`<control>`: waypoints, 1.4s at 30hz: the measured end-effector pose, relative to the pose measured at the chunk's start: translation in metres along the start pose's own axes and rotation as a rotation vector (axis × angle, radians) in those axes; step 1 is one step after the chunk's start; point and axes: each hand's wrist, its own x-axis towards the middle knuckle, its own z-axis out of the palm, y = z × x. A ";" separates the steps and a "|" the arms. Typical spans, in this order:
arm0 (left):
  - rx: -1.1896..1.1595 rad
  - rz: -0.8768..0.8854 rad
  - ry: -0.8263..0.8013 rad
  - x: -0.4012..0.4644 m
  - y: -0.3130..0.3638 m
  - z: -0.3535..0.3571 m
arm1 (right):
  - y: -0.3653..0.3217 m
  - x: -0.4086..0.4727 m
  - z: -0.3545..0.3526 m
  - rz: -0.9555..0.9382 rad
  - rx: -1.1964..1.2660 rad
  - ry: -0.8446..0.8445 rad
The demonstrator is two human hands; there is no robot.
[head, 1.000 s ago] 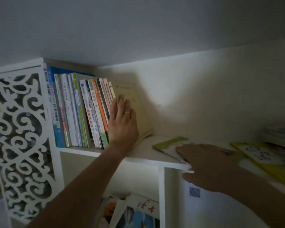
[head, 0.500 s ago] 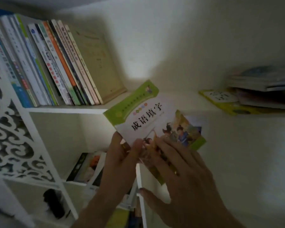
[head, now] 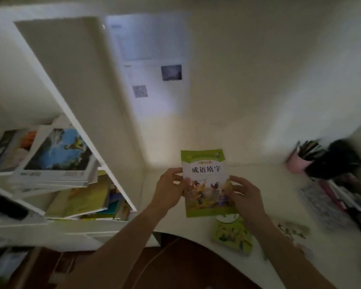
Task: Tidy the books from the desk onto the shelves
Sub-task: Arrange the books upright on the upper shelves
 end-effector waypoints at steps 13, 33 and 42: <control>0.311 -0.279 -0.446 0.020 -0.124 0.163 | 0.182 0.032 -0.069 0.367 -0.615 0.012; 0.516 1.244 0.430 -0.100 0.303 -0.054 | -0.309 -0.089 -0.091 -1.065 -0.439 0.181; 0.893 1.202 0.421 -0.068 0.433 -0.033 | -0.414 -0.046 -0.177 -0.974 -0.908 0.604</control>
